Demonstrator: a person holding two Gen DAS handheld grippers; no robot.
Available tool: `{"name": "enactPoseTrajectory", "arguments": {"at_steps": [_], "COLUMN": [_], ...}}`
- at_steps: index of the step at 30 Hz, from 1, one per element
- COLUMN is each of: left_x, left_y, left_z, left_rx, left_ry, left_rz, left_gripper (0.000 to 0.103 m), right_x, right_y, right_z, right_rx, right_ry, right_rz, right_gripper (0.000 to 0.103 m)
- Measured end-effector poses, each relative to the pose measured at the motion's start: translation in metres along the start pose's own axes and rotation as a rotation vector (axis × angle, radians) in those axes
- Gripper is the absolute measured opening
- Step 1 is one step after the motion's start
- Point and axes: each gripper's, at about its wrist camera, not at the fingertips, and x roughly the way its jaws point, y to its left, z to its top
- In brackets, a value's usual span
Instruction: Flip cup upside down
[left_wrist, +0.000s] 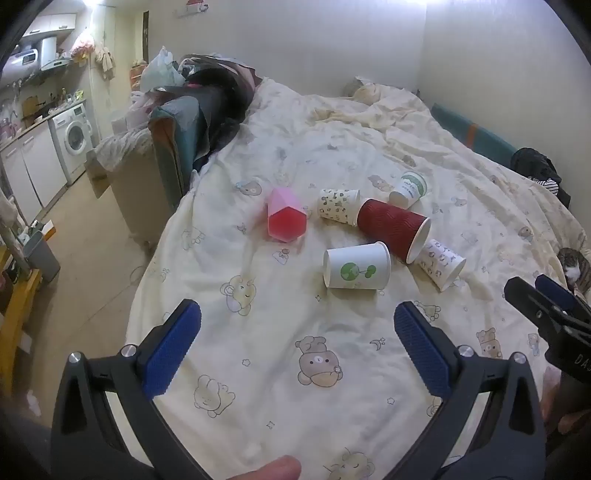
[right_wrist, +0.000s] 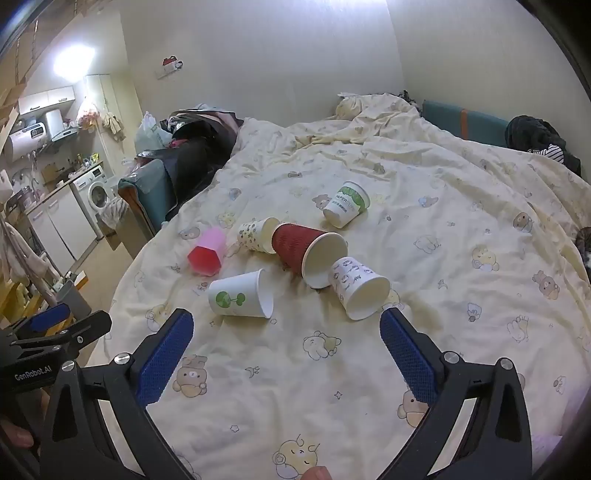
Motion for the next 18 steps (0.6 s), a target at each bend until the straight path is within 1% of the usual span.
{"name": "enactPoseTrajectory", "arguments": {"at_steps": [4, 7, 18], "left_x": [0.0029, -0.0012, 0.0018], "left_y": [0.0002, 0.0008, -0.0070], "left_z": [0.0007, 0.0002, -0.0007], "left_rx": [0.010, 0.002, 0.011], "left_ry": [0.002, -0.013, -0.012], "left_rz": [0.003, 0.001, 0.006], "left_gripper": [0.103, 0.103, 0.103], "right_x": [-0.0006, -0.0011, -0.0034], "right_y": [0.0009, 0.0013, 0.0069], "right_z": [0.0000, 0.0001, -0.0007], "right_rx": [-0.007, -0.009, -0.019], "right_ry": [0.001, 0.000, 0.001], "right_rz": [-0.004, -0.006, -0.009], "right_gripper": [0.103, 0.103, 0.103]}}
